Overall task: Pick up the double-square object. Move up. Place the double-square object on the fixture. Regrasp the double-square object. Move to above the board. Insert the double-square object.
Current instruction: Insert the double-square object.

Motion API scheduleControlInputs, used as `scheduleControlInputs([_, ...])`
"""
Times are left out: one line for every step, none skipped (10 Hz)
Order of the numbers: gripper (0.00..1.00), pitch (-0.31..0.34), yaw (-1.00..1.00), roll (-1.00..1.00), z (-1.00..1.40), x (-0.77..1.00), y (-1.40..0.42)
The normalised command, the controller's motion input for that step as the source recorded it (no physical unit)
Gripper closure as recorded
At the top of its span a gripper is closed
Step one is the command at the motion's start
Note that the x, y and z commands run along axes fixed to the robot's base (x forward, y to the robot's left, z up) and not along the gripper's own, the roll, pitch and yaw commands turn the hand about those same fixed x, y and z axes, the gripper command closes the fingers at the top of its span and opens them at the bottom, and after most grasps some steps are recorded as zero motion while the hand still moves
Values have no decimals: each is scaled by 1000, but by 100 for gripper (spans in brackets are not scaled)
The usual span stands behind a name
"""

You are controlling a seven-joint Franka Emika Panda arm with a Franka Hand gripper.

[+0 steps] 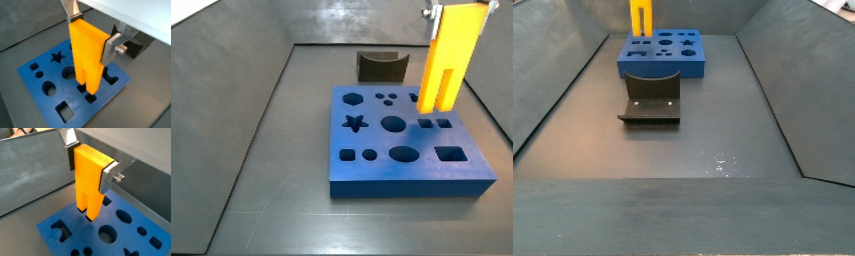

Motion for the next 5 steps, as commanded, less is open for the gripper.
scheduleControlInputs([100,186,-129,313,-506,760,0])
scheduleControlInputs([100,177,-154,296,-574,677,-180])
scheduleControlInputs([100,154,-160,191,-351,640,-314])
scheduleControlInputs([100,219,-151,104,-117,549,-394])
scheduleControlInputs([100,19,0,0,0,69,0])
